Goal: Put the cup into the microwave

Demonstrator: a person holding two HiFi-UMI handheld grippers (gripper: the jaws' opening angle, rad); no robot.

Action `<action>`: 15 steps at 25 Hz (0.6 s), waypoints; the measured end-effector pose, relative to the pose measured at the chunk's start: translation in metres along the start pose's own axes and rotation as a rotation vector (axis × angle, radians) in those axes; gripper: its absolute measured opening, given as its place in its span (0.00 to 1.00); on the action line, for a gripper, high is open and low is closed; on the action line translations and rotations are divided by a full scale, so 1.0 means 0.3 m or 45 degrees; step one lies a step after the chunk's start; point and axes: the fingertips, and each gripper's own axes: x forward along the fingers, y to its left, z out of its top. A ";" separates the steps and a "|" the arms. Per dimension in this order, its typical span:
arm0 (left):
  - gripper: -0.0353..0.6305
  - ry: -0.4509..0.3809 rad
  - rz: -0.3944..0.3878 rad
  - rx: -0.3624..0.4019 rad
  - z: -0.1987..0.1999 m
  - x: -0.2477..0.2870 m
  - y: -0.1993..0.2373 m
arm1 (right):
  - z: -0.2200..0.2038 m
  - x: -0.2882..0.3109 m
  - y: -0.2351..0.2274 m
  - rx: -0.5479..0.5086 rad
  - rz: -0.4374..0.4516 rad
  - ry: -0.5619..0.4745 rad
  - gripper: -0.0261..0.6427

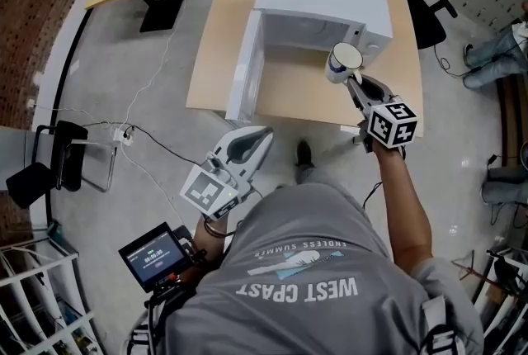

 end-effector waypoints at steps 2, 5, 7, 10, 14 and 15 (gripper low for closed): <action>0.09 0.006 0.032 -0.009 -0.010 0.001 0.026 | -0.016 0.075 -0.009 -0.008 0.019 0.029 0.14; 0.09 0.024 0.087 -0.019 -0.023 0.011 0.067 | -0.056 0.210 -0.054 -0.021 0.034 0.081 0.14; 0.09 0.045 0.126 -0.030 -0.032 -0.002 0.101 | -0.102 0.318 -0.084 -0.013 0.034 0.128 0.14; 0.09 0.089 0.195 -0.062 -0.052 -0.031 0.180 | -0.171 0.485 -0.128 0.032 0.020 0.182 0.14; 0.09 0.131 0.277 -0.108 -0.088 -0.028 0.286 | -0.235 0.696 -0.215 0.037 -0.024 0.223 0.14; 0.09 0.143 0.293 -0.121 -0.097 -0.029 0.302 | -0.250 0.741 -0.227 0.035 -0.030 0.229 0.14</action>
